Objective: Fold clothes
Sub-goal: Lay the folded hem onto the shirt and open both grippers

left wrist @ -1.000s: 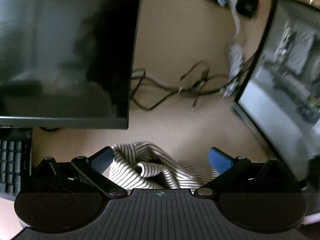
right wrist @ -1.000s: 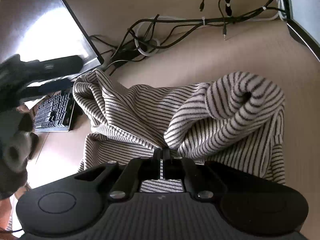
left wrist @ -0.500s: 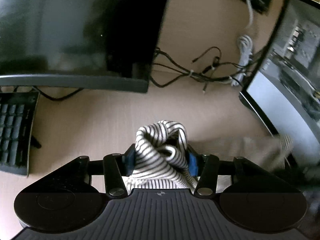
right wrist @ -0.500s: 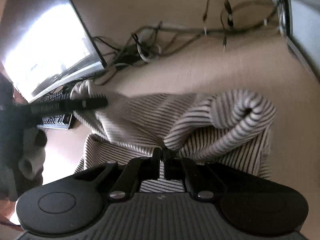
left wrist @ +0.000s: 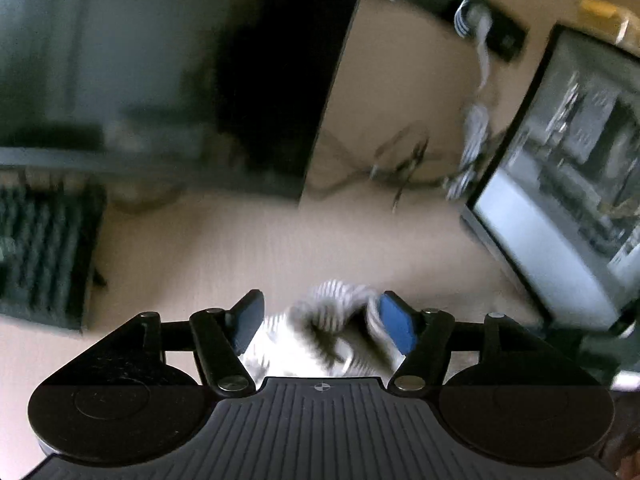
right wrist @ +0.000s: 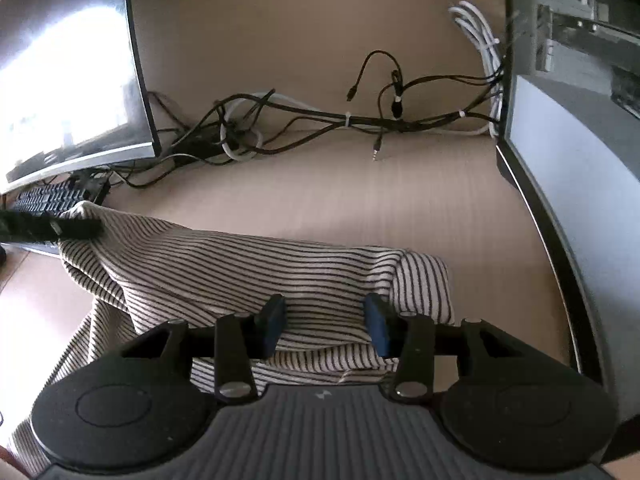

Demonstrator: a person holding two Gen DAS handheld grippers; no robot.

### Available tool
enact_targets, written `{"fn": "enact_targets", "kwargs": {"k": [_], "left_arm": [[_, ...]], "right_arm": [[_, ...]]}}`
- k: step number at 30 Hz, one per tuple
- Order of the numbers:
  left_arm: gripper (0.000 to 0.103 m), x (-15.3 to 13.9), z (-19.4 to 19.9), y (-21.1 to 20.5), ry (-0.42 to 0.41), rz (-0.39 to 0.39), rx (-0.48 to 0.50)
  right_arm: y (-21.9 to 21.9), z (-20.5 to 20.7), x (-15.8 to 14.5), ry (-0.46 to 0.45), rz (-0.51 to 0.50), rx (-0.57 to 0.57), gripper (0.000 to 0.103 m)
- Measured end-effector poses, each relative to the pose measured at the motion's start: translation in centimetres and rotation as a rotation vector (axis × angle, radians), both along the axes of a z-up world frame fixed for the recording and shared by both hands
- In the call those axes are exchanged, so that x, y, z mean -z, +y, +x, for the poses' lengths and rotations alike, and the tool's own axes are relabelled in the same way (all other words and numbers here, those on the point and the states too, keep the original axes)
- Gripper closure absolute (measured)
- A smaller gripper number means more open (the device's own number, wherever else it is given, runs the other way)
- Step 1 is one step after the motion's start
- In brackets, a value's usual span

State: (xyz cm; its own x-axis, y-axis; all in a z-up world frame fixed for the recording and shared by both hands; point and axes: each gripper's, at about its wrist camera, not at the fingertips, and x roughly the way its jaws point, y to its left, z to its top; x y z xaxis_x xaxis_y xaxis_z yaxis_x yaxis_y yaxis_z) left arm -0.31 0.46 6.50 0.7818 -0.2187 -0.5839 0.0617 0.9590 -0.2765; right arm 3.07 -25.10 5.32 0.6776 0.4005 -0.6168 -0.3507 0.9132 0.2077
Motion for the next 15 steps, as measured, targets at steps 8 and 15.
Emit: {"fn": "enact_targets", "kwargs": {"k": [8,15], "left_arm": [[0.019,0.5,1.7,-3.9,0.028,-0.006,0.149],[0.019,4.3,1.6,-3.7,0.137,-0.009,0.169]], "right_arm": [[0.3,-0.4,2.0,0.021,-0.044,0.039,0.035],[0.1,-1.3,2.3,0.03,-0.044,0.019,0.033]]}}
